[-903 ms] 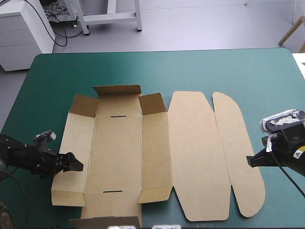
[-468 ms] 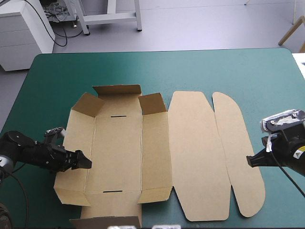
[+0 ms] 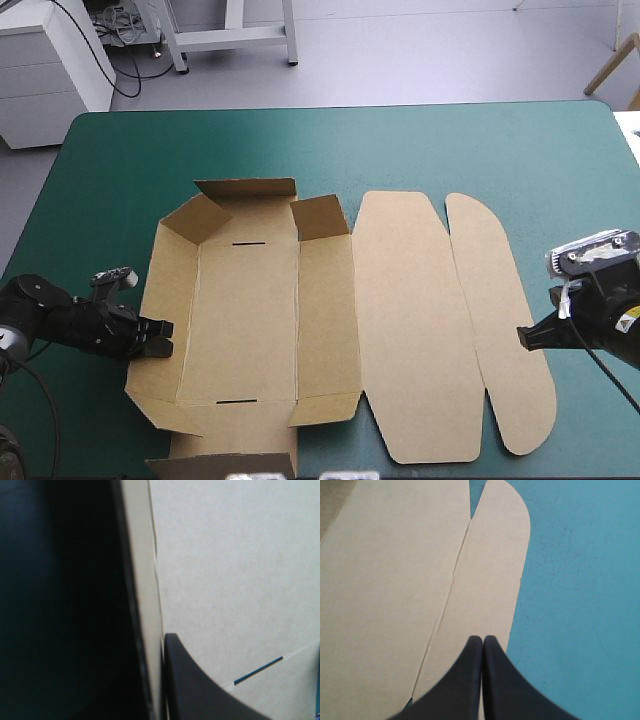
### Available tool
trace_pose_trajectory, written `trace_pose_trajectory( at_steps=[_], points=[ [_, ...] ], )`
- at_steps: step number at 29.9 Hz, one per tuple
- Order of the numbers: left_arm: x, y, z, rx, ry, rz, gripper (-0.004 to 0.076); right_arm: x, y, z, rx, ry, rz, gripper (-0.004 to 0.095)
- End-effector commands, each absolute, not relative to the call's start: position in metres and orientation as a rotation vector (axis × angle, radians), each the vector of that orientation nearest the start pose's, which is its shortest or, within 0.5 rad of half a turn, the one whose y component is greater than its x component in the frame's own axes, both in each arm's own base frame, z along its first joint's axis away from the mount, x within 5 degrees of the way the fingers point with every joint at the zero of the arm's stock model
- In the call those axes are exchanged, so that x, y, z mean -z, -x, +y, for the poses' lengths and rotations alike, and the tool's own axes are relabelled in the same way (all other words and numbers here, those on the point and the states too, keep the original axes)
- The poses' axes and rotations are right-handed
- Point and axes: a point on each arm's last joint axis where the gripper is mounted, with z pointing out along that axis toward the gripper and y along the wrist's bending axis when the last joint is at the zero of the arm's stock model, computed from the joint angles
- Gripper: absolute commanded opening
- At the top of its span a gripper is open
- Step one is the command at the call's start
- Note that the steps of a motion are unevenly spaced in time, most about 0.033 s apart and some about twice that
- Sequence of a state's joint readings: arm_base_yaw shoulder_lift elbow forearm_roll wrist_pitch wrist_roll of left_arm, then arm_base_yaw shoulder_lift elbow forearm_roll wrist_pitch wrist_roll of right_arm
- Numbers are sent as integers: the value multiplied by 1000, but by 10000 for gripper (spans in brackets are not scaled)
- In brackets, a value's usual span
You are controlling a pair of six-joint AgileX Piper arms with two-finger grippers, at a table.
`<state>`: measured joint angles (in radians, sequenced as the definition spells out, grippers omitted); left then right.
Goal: Fold the box
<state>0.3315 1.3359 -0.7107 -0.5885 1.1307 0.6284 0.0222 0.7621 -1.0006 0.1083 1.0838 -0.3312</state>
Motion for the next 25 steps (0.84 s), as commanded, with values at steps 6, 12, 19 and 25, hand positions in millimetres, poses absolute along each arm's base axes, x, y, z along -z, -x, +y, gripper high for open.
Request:
trace_pose_trajectory(
  at_steps=[6, 12, 19, 25],
  points=[
    [-227, -205, 24, 639, -90, 2840, -10, -399, -121, 11, 36, 371, 2172, -19],
    [-248, -217, 21, 533, -278, 2816, -10, -400, -121, 11, 37, 370, 2167, -19],
    [-301, -245, -9, 312, -628, 2640, -10, -400, -121, 11, 37, 370, 2167, -19],
    [-349, -266, -35, 80, -802, 2393, -10, -401, -121, 11, 37, 366, 2152, -19]
  ],
)
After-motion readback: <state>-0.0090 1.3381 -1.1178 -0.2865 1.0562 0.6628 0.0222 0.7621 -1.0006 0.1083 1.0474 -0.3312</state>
